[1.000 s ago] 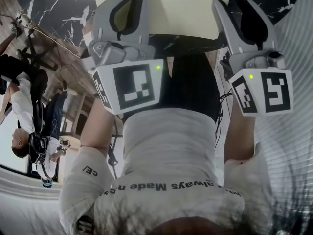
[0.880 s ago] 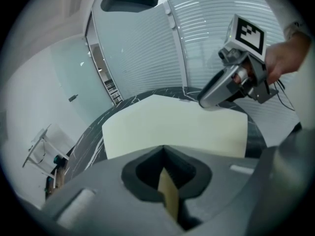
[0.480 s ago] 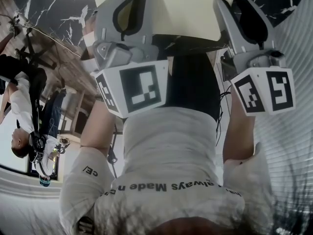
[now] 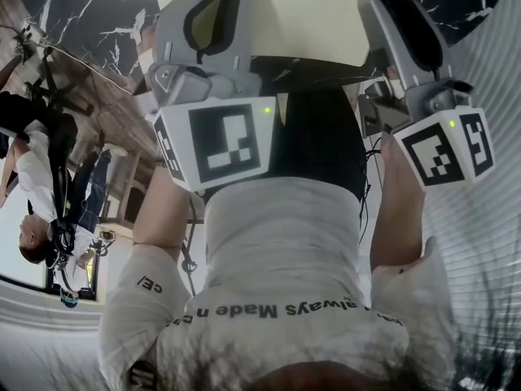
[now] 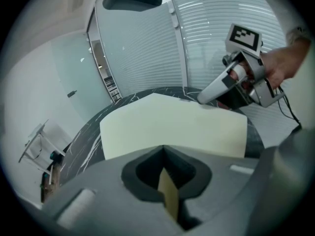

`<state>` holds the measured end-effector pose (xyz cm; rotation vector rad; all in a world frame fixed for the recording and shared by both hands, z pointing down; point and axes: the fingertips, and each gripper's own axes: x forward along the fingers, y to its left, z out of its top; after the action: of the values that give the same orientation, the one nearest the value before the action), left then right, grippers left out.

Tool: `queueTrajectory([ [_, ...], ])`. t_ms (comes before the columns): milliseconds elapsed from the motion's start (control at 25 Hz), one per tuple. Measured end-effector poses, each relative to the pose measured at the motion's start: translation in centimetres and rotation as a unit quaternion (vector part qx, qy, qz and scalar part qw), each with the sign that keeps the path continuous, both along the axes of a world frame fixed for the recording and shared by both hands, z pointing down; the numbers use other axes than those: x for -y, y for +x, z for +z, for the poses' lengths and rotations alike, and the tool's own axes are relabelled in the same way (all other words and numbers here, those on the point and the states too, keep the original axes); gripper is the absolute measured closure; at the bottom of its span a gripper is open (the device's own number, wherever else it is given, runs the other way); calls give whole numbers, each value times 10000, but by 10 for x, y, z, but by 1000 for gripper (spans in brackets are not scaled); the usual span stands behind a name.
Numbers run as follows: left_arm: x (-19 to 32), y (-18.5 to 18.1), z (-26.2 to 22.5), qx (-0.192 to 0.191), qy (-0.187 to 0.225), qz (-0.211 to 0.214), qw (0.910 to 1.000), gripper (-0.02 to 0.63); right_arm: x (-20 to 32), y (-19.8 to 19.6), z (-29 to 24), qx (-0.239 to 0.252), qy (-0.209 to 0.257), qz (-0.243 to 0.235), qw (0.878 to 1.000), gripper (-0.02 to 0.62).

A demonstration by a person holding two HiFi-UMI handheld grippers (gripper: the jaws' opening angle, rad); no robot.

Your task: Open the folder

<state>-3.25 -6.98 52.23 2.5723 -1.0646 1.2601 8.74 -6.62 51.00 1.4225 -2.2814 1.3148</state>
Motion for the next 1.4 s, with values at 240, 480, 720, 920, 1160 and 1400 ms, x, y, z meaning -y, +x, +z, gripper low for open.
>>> queueTrajectory([
  [240, 0, 0, 2, 81, -15, 42, 10000, 607, 7, -5, -7, 443, -17, 10, 9990, 419],
  [480, 0, 0, 4, 136, -52, 46, 9999, 609, 6, -2, -12, 1065, -157, 228, 9939, 420],
  [720, 0, 0, 5, 152, -161, 29, 9998, 607, 4, -2, -17, 1156, -129, 268, 9929, 422],
  [920, 2, 0, 4, 209, -184, 42, 9996, 607, 6, -2, -26, 1204, -60, 249, 9924, 419],
  [1160, 1, 0, 4, 221, -265, 4, 9994, 607, 3, -3, -30, 1180, -92, 219, 9927, 414],
  [1400, 1, -1, 7, 228, -304, -4, 9993, 607, 2, -7, -34, 1188, -56, 127, 9928, 408],
])
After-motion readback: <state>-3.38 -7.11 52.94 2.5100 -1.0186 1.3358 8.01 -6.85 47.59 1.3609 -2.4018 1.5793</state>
